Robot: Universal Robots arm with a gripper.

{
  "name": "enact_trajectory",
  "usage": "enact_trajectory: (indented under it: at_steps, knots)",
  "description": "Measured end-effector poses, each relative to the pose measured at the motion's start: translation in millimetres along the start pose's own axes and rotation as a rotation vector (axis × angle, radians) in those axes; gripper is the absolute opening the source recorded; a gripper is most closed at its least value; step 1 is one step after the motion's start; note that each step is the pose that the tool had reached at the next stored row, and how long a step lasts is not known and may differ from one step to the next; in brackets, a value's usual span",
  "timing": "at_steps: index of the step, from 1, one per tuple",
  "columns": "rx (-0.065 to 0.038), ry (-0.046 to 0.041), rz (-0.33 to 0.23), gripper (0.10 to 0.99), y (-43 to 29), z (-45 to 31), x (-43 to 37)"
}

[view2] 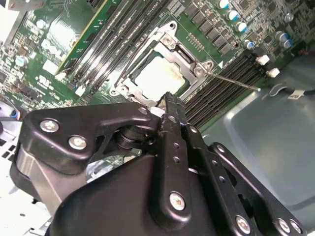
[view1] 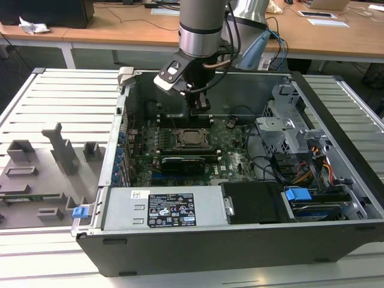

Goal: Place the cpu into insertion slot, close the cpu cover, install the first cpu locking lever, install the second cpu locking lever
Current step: 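Install the first cpu locking lever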

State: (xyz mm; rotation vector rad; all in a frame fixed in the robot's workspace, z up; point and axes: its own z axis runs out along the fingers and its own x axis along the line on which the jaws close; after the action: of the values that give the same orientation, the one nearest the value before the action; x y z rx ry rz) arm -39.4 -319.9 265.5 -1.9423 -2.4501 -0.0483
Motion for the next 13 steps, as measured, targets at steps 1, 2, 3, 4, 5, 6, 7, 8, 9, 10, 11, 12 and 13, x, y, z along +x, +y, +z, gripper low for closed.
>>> enact_trajectory:
  at_steps: [1,2,3,4,5,6,7,8,9,10,11,12,13]
  knots:
    - [0.0,0.0002,-0.006,0.106,0.0,0.0,0.0]
    - [0.0,0.0003,-0.013,0.106,0.0,0.0,0.0]
    - [0.001,0.0004,-0.021,0.106,0.0,0.0,0.0]
    - [0.001,0.0005,-0.029,0.106,0.0,0.0,0.0]
    - [0.001,0.0007,-0.038,0.106,0.0,0.0,0.0]
    - [0.001,0.0008,-0.047,0.106,0.0,0.0,0.0]
    - [0.002,0.001,-0.061,0.106,0.0,0.0,0.0]
    - [0.002,0.0012,-0.071,0.106,0.0,0.0,0.0]
    - [0.002,0.0013,-0.078,0.106,0.0,0.1,0.0]
    - [0.003,0.0014,-0.086,0.106,0.0,0.0,0.0]
    - [0.003,0.0015,-0.093,0.106,0.0,0.1,0.0]
    - [0.003,0.0016,-0.103,0.106,0.0,0.0,0.0]
    - [0.003,0.0017,-0.108,0.106,0.0,0.0,0.0]
